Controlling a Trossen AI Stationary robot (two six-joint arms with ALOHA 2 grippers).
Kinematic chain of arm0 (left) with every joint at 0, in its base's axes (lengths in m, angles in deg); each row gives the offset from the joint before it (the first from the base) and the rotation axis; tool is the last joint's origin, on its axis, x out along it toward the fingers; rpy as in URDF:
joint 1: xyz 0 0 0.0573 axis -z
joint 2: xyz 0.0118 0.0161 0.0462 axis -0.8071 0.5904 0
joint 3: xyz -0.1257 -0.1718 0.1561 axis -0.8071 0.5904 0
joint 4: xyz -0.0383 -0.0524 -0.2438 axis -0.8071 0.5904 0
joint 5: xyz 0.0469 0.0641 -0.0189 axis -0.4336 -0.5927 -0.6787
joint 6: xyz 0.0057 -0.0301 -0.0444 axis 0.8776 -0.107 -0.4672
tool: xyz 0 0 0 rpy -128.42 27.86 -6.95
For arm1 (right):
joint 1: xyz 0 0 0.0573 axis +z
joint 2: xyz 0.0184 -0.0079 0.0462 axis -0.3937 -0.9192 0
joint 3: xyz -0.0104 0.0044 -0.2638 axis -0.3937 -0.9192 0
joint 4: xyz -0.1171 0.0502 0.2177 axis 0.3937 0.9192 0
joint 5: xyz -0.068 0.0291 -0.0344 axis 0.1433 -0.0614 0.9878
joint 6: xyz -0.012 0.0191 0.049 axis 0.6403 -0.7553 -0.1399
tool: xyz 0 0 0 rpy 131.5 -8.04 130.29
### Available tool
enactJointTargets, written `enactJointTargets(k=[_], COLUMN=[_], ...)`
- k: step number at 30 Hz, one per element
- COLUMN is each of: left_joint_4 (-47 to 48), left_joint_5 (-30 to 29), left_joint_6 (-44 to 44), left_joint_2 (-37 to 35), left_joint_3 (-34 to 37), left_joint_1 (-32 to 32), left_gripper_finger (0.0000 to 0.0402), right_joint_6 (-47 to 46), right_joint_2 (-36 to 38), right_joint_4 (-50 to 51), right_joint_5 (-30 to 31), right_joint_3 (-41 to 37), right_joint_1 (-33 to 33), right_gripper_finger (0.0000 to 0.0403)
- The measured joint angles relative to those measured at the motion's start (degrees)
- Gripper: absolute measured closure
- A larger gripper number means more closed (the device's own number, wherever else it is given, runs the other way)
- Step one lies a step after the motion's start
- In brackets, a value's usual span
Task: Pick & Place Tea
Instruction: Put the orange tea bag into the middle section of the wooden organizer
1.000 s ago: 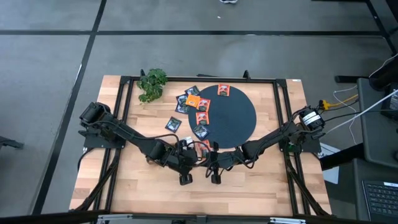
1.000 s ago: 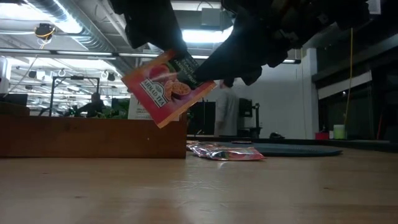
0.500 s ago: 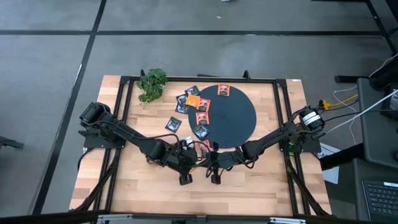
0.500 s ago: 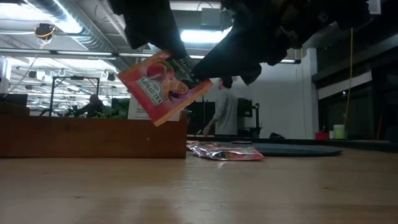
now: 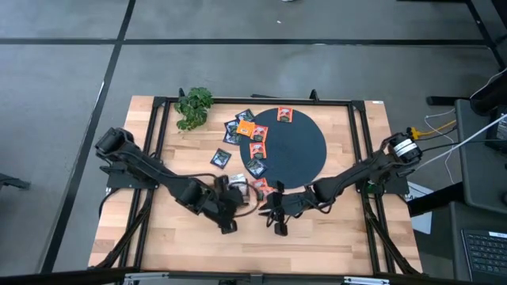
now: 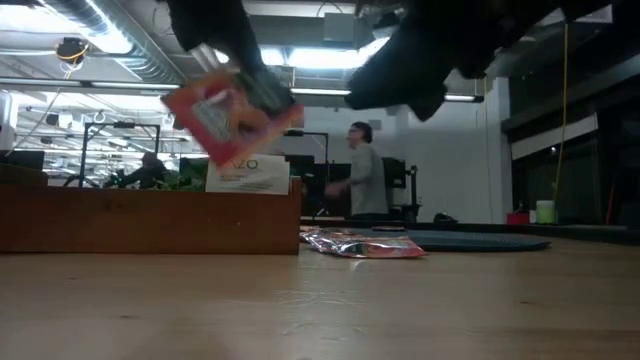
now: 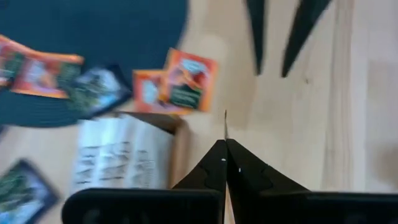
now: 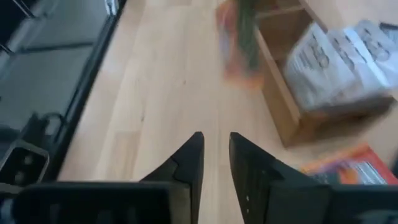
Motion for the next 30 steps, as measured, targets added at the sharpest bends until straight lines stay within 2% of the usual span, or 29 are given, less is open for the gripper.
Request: enactJointTargets(k=[7,14,18,21,30], left_joint_4=[-2.79,-15.88,-22.91,-26.22,-25.98], left_joint_5=[-11.62,-19.87,-25.60,-27.49,-33.12], left_joint_6=[-6.74,-9.39,-9.48,-10.88,-17.03], left_joint_2=[-11.67,-20.41,-22.40,-22.36,-22.40], left_joint_3=[10.33,24.04,30.36,33.75,38.82], left_joint_1=[5.20,9.01,9.94,10.28,12.00], left_gripper_finger=[0.0400,0.0400,0.0400,0.0400,0.0400], right_joint_6=[-2.52,-6.86,-8.96,-10.88,-14.71], right_joint_2=[3.27,3.30,3.30,3.30,3.30], right_joint_4=[8.25,10.82,11.74,13.20,16.16], right_joint_5=[7.96,10.68,14.17,16.08,19.22], right_joint_3=[0.00,-0.02,0.00,-0.02,-0.02], right_joint_1=[4.49,6.85,7.41,7.52,7.55], right_gripper_finger=[0.0337,0.0339,0.0339,0.0339,0.0339])
